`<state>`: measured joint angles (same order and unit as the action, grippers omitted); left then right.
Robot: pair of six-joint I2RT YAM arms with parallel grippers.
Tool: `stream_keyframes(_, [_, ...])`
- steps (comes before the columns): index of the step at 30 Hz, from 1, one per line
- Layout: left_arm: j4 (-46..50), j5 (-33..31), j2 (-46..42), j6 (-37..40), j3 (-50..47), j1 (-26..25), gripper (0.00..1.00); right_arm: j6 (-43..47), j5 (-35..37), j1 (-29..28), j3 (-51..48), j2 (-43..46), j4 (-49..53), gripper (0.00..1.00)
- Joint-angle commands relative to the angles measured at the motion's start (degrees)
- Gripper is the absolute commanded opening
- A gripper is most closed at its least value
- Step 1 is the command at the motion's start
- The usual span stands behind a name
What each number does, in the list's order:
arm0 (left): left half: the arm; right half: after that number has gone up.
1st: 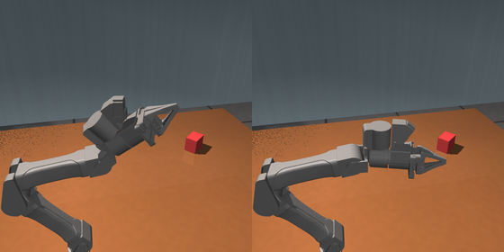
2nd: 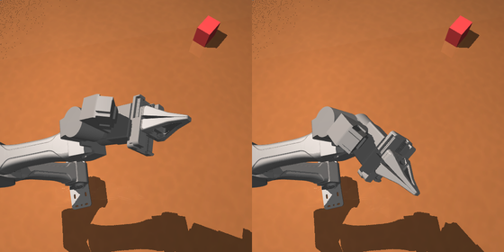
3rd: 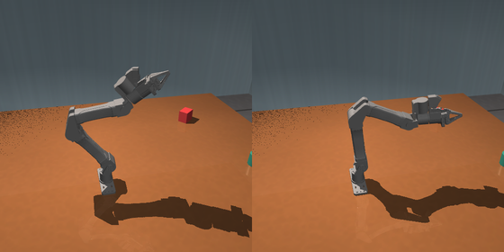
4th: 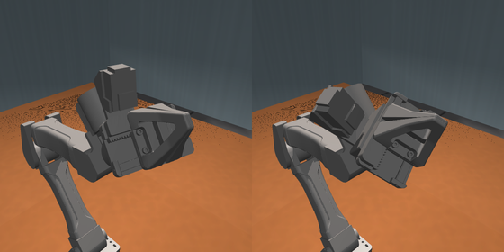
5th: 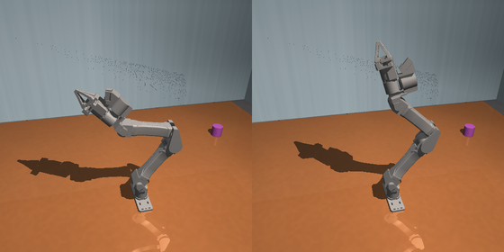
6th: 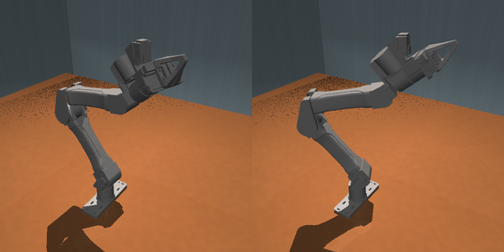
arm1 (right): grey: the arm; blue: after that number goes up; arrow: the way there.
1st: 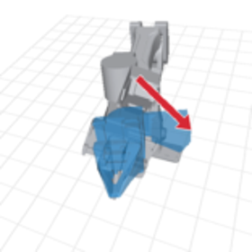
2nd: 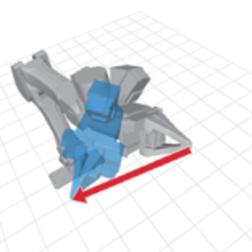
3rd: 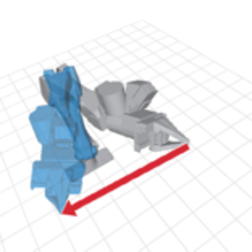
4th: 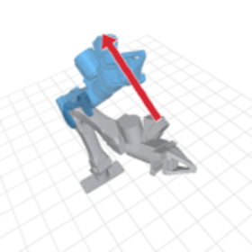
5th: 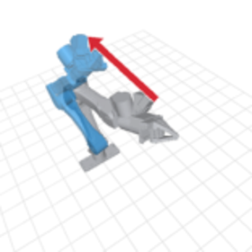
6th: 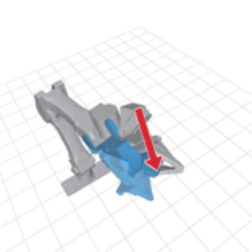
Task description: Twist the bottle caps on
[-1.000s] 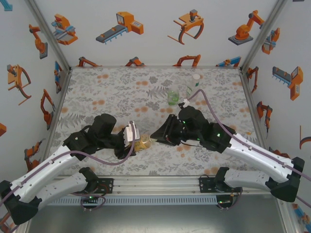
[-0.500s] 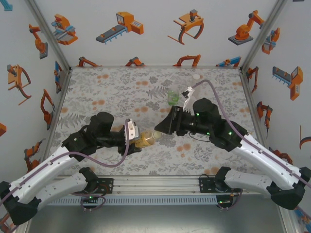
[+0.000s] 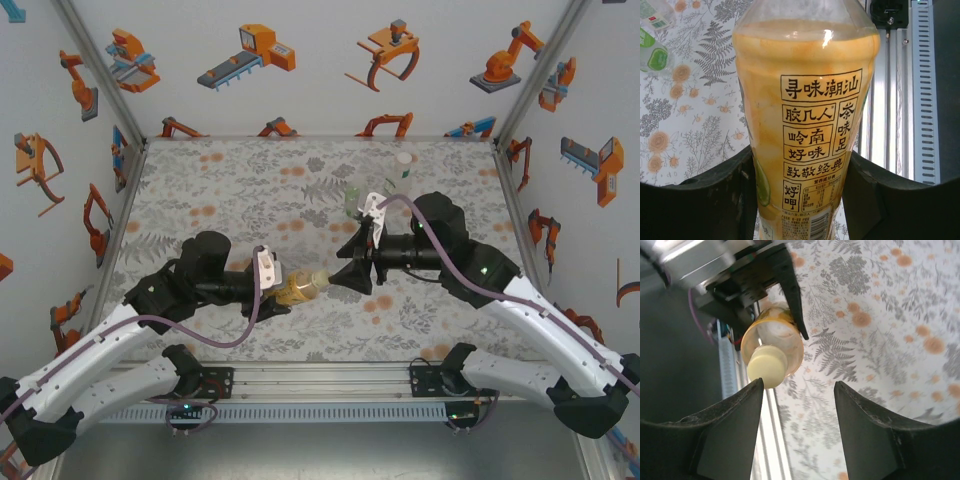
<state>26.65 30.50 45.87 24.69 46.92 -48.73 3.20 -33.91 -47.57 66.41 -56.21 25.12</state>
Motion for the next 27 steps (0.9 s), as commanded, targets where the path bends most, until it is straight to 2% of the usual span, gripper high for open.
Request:
stream_keyframes(1, [0.3,2.2,-0.4,0.2,2.3,-0.2,0.00,17.9,-7.4,0.2,2.8,0.2,3.4,0.55])
stream_keyframes(8, [0.8,3.0,-0.5,-0.1,2.6,-0.1,0.00,24.5,-13.9,0.2,6.2,-3.3,5.7,0.54])
stream_keyframes(27, [0.8,4.0,0.2,-0.3,2.7,-0.2,0.00,24.3,-15.1,-2.1,7.9,-6.8,5.5,0.41])
